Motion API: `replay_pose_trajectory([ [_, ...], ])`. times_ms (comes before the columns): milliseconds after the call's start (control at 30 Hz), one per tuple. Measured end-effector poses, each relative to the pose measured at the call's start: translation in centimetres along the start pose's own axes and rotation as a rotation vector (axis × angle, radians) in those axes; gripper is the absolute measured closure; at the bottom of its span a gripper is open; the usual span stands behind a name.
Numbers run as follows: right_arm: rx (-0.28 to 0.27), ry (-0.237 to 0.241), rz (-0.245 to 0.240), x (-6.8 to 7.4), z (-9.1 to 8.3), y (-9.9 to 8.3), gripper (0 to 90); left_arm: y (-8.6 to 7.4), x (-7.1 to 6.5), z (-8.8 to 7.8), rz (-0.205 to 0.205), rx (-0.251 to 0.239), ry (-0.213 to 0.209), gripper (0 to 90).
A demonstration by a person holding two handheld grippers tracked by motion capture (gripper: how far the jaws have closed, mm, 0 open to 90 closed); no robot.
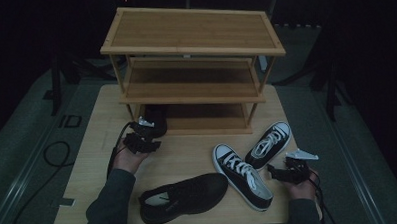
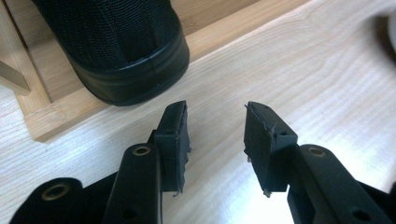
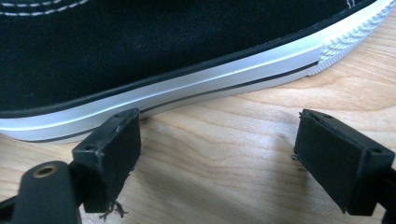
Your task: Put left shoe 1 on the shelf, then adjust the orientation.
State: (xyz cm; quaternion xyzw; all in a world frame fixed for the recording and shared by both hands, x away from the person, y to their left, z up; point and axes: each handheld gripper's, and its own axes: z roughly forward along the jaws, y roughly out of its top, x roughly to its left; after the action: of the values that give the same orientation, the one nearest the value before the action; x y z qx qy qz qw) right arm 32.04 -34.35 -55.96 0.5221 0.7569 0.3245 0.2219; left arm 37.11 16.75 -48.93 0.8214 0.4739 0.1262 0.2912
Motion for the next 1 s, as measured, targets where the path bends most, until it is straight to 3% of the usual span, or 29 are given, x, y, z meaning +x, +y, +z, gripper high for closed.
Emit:
replay_pose_trajectory([
  [367,0.0,0.0,0.0,0.0,0.0,0.0,14.7,-0.5,-0.2,-2.8,0.034,-0.054,-0.052,58.0],
  [633,0.0,0.0,0.0,0.0,0.0,0.0,14.7,-0.5,-0.6,-3.3,0.051,-0.059,-0.091,57.5],
  [1000,-0.001,0.001,0.0,0.0,0.0,0.0,14.7,-0.3,-1.9,-4.5,0.142,-0.052,-0.151,58.6],
])
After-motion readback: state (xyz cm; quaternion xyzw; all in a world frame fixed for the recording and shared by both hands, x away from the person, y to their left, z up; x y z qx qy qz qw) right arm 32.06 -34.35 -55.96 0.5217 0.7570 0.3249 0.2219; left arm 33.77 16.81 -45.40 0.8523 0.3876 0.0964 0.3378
